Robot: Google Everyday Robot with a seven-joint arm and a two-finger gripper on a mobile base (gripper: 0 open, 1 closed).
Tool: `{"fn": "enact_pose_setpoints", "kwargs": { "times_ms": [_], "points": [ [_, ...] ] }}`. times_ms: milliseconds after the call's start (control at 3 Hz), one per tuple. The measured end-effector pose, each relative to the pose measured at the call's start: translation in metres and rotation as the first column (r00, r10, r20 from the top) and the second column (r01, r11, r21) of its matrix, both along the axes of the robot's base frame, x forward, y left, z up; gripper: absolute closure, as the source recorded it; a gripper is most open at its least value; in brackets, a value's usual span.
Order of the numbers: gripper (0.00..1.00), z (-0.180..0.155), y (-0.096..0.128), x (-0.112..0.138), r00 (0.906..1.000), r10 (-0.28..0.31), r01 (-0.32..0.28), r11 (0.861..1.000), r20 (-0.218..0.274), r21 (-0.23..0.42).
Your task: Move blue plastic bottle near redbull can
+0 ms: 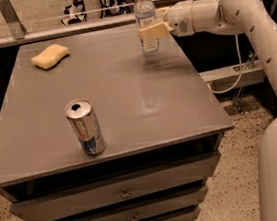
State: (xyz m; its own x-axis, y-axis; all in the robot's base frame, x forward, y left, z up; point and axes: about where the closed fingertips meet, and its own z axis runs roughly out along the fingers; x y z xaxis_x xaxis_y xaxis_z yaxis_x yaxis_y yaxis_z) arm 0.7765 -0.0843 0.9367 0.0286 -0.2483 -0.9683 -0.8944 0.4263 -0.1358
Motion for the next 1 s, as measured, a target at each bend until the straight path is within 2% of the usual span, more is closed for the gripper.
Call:
{"fn": "enact_pose_setpoints", "kwargs": {
  "times_ms": [333, 667, 1000],
  "points": [
    [1.00, 0.000, 0.001, 0.000, 1.0000, 0.001, -0.001, 1.000, 0.000, 0.001],
    [1.00, 0.013, 0.018, -0.021, 0.9997, 0.023, -0.023, 0.998, -0.002, 0.060],
    [1.00, 0.056, 0.042, -0.070, 0.9995, 0.031, -0.032, 0.985, 0.007, 0.170]
  ]
}}
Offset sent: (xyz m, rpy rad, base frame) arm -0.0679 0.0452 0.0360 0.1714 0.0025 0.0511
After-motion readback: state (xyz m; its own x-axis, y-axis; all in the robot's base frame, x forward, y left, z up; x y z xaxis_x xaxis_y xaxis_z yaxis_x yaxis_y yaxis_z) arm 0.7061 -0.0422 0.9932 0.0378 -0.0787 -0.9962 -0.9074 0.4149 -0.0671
